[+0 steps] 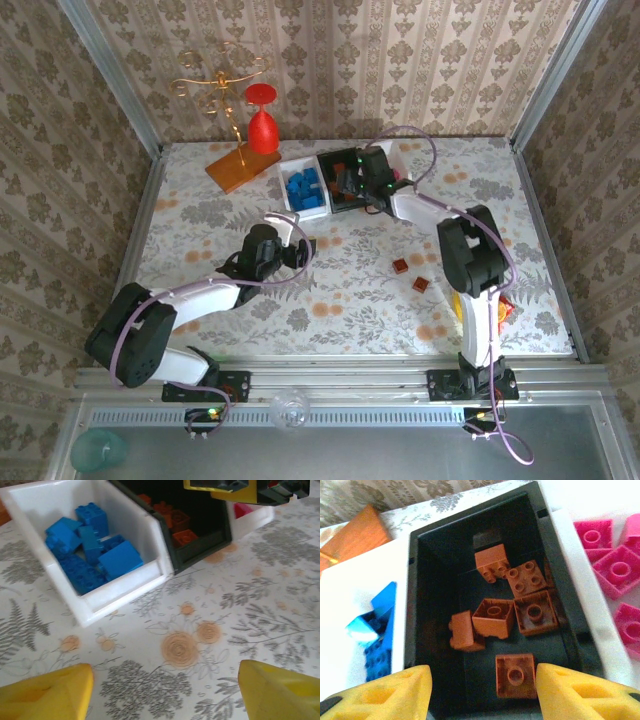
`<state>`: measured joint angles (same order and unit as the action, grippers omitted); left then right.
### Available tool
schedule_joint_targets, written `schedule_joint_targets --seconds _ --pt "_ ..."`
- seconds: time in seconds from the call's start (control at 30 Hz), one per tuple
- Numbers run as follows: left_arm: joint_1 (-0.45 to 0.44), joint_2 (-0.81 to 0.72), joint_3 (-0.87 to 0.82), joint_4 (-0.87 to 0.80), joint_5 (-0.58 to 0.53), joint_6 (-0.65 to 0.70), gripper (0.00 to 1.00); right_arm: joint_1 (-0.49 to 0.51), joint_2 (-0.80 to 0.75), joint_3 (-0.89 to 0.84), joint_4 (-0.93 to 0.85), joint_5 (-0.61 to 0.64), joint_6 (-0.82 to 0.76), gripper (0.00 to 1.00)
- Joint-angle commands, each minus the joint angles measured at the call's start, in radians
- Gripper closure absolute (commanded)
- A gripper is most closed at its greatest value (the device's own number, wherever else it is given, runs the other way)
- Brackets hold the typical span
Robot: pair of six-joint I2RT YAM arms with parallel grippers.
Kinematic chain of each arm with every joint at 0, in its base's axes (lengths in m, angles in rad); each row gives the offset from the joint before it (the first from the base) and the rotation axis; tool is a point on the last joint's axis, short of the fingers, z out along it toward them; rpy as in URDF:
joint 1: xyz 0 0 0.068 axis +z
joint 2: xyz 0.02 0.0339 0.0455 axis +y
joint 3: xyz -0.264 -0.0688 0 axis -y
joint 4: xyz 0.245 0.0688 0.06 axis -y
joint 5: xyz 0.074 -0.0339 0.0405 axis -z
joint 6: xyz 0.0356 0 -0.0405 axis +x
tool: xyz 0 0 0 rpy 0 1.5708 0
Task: Sort the legos into containers by color
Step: Place the lego in the container, then pick up the lego from the center of the table.
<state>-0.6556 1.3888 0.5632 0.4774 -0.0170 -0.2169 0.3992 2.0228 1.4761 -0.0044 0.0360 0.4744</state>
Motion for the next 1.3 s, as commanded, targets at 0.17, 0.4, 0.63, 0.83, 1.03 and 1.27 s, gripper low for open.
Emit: schedule_joint_targets --seconds 0.17,0.4,0.63,0.83,1.03,1.27 --pt "-0.064 0.024 0.016 0.106 0.276 0.085 0.24 -0.005 -0.350 -0.348 -0.094 0.034 -0.098 0.31" --pt "-0.119 0.046 0.033 0.116 0.353 0.143 0.25 -0.006 -0.573 -0.591 -0.311 0.141 -0.132 0.22" --pt "-0.147 0.083 0.050 0.125 0.361 0.138 0.25 -0.011 -0.520 -0.626 -0.323 0.105 -0.120 0.13" --pt "-0.151 0.077 0.050 0.112 0.346 0.148 0.25 -0.010 -0.388 -0.568 -0.314 0.040 -0.122 0.17" --pt "-0.150 0.079 0.050 0.103 0.338 0.158 0.25 0.008 -0.348 -0.556 -0.343 0.048 -0.132 0.34" --pt "-0.151 0.083 0.047 0.118 0.341 0.152 0.25 0.050 -0.326 -0.555 -0.348 0.074 -0.124 0.59"
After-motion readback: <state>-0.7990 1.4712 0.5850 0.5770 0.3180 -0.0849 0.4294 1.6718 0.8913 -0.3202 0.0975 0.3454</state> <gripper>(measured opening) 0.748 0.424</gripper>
